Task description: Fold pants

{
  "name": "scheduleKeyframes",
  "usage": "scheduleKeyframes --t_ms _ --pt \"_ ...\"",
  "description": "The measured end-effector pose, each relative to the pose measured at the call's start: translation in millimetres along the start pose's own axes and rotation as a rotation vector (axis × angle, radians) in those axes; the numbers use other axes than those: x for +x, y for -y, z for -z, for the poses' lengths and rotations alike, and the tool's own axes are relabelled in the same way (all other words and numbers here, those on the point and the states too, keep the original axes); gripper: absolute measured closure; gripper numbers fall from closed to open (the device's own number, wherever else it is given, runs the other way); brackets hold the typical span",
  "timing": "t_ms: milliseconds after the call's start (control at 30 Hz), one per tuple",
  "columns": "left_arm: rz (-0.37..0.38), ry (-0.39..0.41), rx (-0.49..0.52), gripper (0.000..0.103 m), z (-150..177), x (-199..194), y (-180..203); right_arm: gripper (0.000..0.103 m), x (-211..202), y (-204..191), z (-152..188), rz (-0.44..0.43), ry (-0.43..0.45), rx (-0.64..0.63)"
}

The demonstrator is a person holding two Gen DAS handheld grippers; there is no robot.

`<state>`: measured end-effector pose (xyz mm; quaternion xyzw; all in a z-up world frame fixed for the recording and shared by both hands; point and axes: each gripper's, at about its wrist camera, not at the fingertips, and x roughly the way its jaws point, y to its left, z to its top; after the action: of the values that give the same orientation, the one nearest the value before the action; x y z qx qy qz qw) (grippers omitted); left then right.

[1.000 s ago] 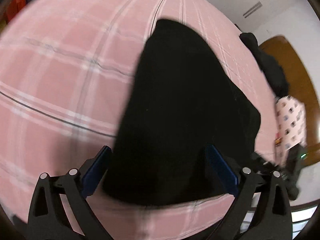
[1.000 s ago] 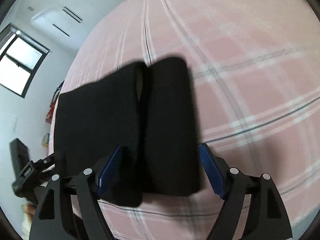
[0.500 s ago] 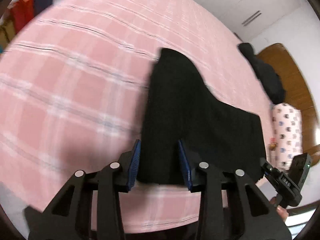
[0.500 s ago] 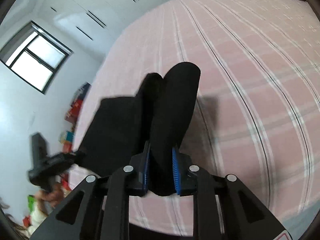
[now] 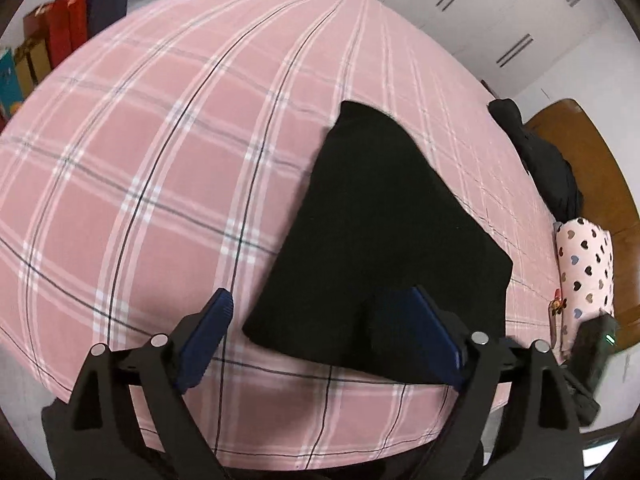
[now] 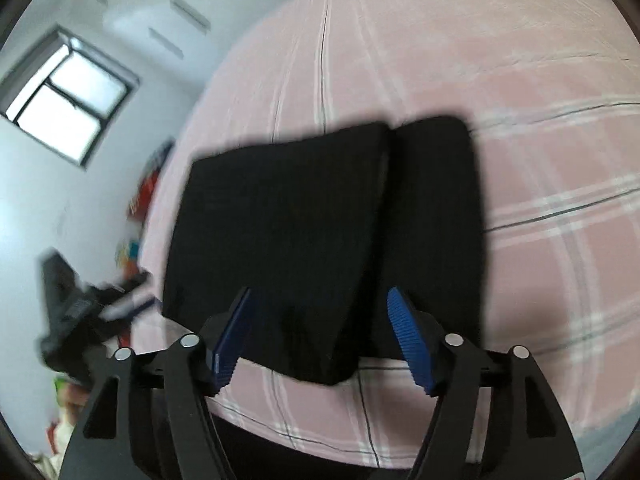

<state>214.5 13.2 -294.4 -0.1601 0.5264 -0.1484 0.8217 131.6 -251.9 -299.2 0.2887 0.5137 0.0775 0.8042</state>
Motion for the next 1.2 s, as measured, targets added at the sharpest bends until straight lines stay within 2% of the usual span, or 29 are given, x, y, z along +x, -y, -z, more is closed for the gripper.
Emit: scheduleKeyframes --t_ms 33,67,133,167,200,300,367,433,500,533,567,633,667,700,733,833,900,1000,1100,1200 --pt "-0.003 0.004 0.017 0.016 2.0 -2.2 2.6 0.034 19.9 3.1 -1.8 0.017 -0.039 0.018" --pt "-0.008 0.004 0.027 0.016 2.4 -3.0 3.6 0.034 27.8 3.0 -2.0 0.025 -0.034 0.026" --pt "-0.024 0.0 0.046 0.016 2.2 -1.7 8.6 0.083 31.0 -7.3 -9.1 0.045 -0.005 -0.032" --pt "-0.026 -0.001 0.051 0.016 1.8 -1.5 10.0 0.088 25.2 -13.9 -12.2 0.032 0.0 -0.05" --pt "-0.022 0.0 0.051 0.016 1.1 -1.7 11.2 0.088 13.4 -22.0 -17.9 0.002 0.028 -0.064" --pt "-0.003 0.001 0.062 0.016 -0.6 -2.0 17.3 0.088 -32.6 -46.4 -32.4 0.059 0.137 -0.221" --pt "0.007 0.001 0.066 0.015 -0.5 -1.9 19.9 0.088 -52.7 -44.2 -33.6 0.108 0.168 -0.249" --pt "0.013 -0.006 0.073 0.015 1.5 3.9 24.7 0.086 -46.7 -19.1 -29.5 0.186 0.133 -0.238" --pt "0.001 -0.015 0.087 0.015 4.3 11.7 28.8 0.072 -13.7 17.1 -17.9 0.21 0.007 -0.188" --pt "-0.017 -0.022 0.095 0.015 5.4 17.4 31.4 0.072 4.6 36.6 -9.9 0.204 -0.022 -0.148" --pt "-0.031 -0.026 0.102 0.015 5.9 21.2 33.7 0.069 3.3 44.5 -5.2 0.169 0.024 -0.116" --pt "-0.064 -0.031 0.128 0.015 5.9 28.7 38.8 0.057 -10.7 43.7 -7.2 0.133 0.056 -0.071" --pt "-0.084 -0.036 0.137 0.015 5.1 31.9 40.1 0.042 -19.4 44.9 -8.6 0.147 0.079 -0.049" --pt "-0.097 -0.042 0.149 0.015 4.0 35.2 41.7 0.035 -21.2 40.9 -9.0 0.158 0.11 -0.03" --pt "-0.106 -0.047 0.161 0.015 2.3 39.4 43.7 0.035 -26.6 40.4 -9.1 0.152 0.134 -0.017" --pt "-0.122 -0.069 0.189 0.014 -0.5 51.4 48.7 0.034 -19.7 48.5 -10.4 0.124 0.089 0.005" --pt "-0.126 -0.085 0.203 0.012 -0.6 59.9 52.2 0.03 -10.0 56.5 -3.5 0.125 0.036 0.035" --pt "-0.12 -0.106 0.216 0.007 -1.3 76.9 56.3 0.023 -0.9 64.2 0.0 0.093 0.039 0.067" --pt "-0.092 -0.121 0.199 0.005 -4.7 91.3 54.0 0.022 7.3 66.8 -0.8 0.052 0.045 0.115" --pt "-0.026 -0.125 0.133 0.005 -9.2 98.5 44.8 0.023 14.0 73.8 -5.4 0.005 0.073 0.156"
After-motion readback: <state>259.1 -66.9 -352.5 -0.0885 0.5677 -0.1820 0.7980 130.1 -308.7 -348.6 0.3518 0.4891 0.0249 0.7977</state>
